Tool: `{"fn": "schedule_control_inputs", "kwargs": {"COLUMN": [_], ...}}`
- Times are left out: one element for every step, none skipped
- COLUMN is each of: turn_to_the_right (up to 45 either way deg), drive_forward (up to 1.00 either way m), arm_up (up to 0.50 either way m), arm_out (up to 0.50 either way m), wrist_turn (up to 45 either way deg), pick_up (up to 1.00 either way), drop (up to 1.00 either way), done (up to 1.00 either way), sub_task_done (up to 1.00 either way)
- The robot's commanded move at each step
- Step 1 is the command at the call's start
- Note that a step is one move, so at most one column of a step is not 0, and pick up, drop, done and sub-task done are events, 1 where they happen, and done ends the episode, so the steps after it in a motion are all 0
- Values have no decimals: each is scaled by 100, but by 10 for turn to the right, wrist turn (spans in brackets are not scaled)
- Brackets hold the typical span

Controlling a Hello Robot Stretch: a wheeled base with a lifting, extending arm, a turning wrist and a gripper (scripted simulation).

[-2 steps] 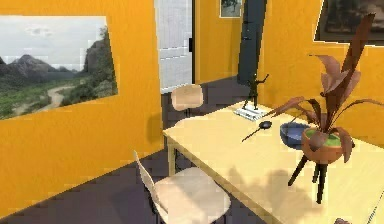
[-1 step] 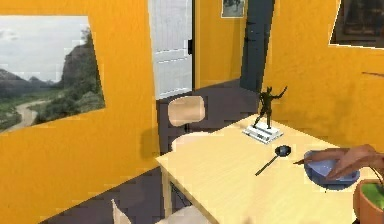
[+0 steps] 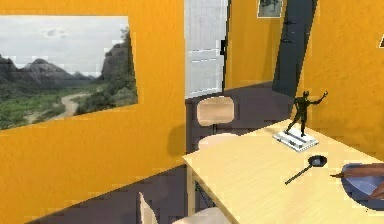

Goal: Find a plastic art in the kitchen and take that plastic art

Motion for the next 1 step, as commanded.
{"fn": "schedule_control_inputs", "kwargs": {"turn_to_the_right": [0], "drive_forward": [0], "arm_up": [50], "arm_out": [0], "wrist_turn": [0], "pick_up": [0], "drop": [0], "done": [0], "sub_task_done": [0]}}
